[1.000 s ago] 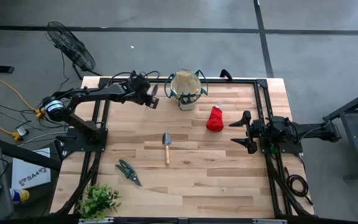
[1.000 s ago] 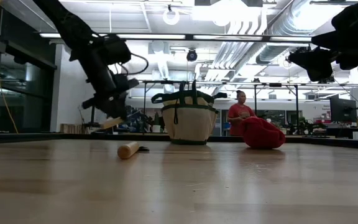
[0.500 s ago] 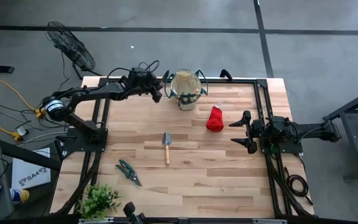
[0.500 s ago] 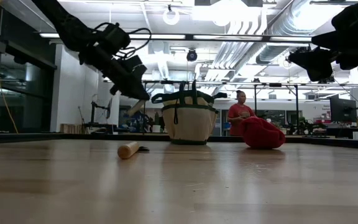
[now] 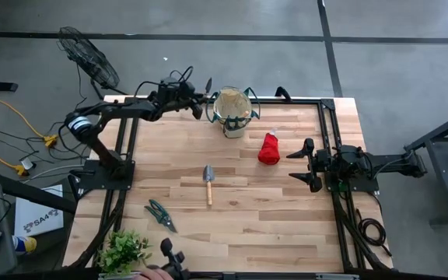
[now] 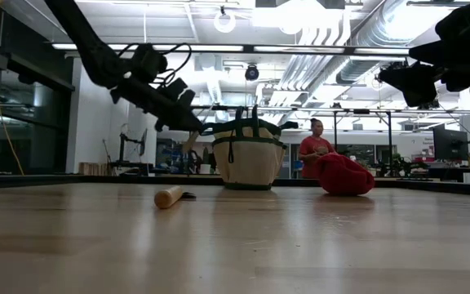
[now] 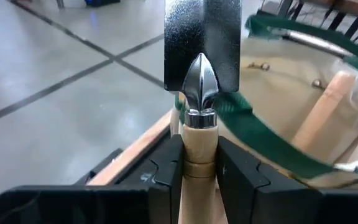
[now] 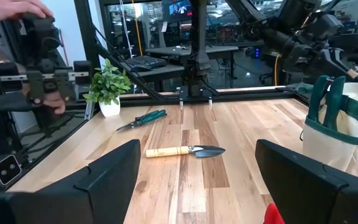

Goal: Pick & Place Garden tools in Gardening bag
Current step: Put the brown trowel into the gardening bag

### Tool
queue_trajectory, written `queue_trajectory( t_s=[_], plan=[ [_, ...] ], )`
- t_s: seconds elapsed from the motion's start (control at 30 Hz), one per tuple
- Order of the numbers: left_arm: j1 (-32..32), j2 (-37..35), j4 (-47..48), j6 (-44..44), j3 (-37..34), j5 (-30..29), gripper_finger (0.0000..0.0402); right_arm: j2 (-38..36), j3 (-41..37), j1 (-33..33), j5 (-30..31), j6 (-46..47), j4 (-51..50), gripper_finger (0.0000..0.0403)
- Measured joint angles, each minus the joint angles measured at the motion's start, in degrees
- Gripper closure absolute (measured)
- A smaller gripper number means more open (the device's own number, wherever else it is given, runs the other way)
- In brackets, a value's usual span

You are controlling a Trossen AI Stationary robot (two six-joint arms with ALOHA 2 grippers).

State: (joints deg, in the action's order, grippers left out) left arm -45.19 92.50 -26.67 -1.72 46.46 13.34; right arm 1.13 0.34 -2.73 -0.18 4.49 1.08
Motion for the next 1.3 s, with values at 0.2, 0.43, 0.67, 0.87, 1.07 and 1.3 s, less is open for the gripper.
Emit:
queue_trajectory(
  t_s=[0.2, 0.43, 0.67, 0.87, 1.07, 1.3],
  plan=[
    [-1.8, 0.4, -4.5, 0.2, 0.0, 3.0, 0.0327, 0.0, 0.0, 0.0, 0.0, 0.0, 0.0, 0.0092],
    [-1.7, 0.4, -7.4, 0.4, 0.0, 7.3, 0.0327, 0.0, 0.0, 0.0, 0.0, 0.0, 0.0, 0.0092],
    [-2.1, 3.1, -7.2, -0.1, 0.0, 5.8, 0.0327, 0.0, 0.0, 0.0, 0.0, 0.0, 0.0, 0.0092],
    [-2.1, 5.6, -11.5, -0.1, 0.0, 9.2, 0.0327, 0.0, 0.0, 0.0, 0.0, 0.0, 0.0, 0.0092],
    [-2.1, 6.9, -15.8, -0.2, 0.0, 11.3, 0.0327, 0.0, 0.0, 0.0, 0.0, 0.0, 0.0, 0.0092],
    [-2.1, 6.9, -17.7, -1.8, 0.7, 11.8, 0.0327, 0.0, 0.0, 0.0, 0.0, 0.0, 0.0, 0.0092]
  ],
)
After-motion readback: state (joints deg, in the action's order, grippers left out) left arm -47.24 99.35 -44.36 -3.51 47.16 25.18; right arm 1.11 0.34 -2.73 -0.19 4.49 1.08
